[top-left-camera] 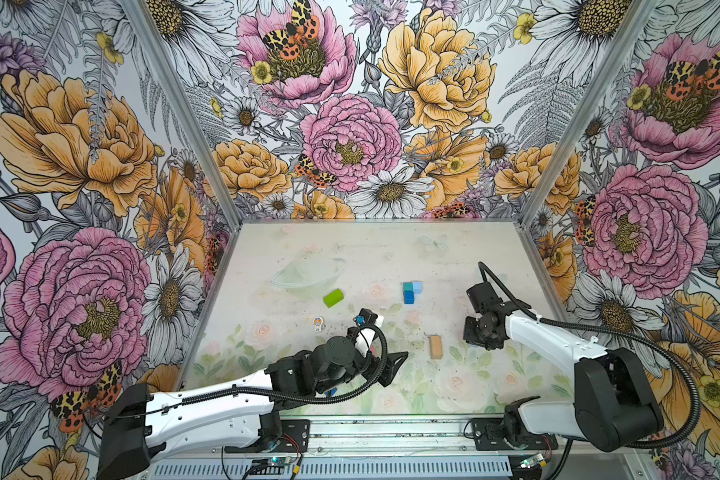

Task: Build the wood block tower
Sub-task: 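Carry the light blue cube beside the dark blue cube and release it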

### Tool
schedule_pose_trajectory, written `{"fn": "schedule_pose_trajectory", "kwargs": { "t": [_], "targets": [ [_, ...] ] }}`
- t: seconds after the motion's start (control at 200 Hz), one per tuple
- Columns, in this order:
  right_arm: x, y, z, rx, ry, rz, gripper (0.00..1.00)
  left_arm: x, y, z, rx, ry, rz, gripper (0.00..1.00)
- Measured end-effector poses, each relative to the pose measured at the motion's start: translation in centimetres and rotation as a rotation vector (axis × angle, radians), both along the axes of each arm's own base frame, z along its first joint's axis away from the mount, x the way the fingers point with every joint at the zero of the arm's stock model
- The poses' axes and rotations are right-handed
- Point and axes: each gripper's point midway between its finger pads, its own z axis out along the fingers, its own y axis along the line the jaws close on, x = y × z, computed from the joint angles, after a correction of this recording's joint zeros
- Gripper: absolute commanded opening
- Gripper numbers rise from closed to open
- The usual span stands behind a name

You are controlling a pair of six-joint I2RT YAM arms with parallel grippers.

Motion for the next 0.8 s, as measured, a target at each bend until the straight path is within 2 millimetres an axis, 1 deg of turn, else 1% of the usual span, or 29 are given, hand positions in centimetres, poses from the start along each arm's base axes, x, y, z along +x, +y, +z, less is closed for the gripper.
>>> {"fn": "schedule_pose_trajectory", "kwargs": {
  "t": [0.135, 0.225, 0.32, 0.44, 0.545, 0.74, 0.796],
  "targets": [
    [1.7, 0.5, 0.8, 0.002, -0.021, 0.019, 0.33, 0.6, 0.3, -0.1, 0.0, 0.004, 0.016, 0.99],
    [3.5, 0.9, 1.5, 0.005, -0.041, 0.03, 0.32, 1.0, 0.6, -0.2, 0.0, 0.007, 0.027, 0.99],
    [5.2, 1.6, 1.8, 0.015, -0.052, 0.046, 0.31, 1.4, 0.8, -0.2, -0.001, 0.011, 0.035, 0.99],
    [6.9, 2.4, 1.5, 0.03, -0.053, 0.057, 0.31, 1.9, 1.1, -0.2, -0.003, 0.014, 0.048, 0.99],
    [7.8, 3.3, 1.2, 0.036, -0.047, 0.076, 0.31, 2.3, 1.3, -0.2, -0.004, 0.019, 0.057, 0.99],
    [9.2, 6.4, 0.2, 0.047, -0.034, 0.153, 0.31, 3.2, 1.6, -1.2, 0.017, 0.041, 0.073, 0.99],
    [9.6, 7.1, 0.2, 0.05, -0.04, 0.173, 0.31, 3.4, 1.6, -1.4, 0.023, 0.047, 0.074, 0.99]
  ]
}}
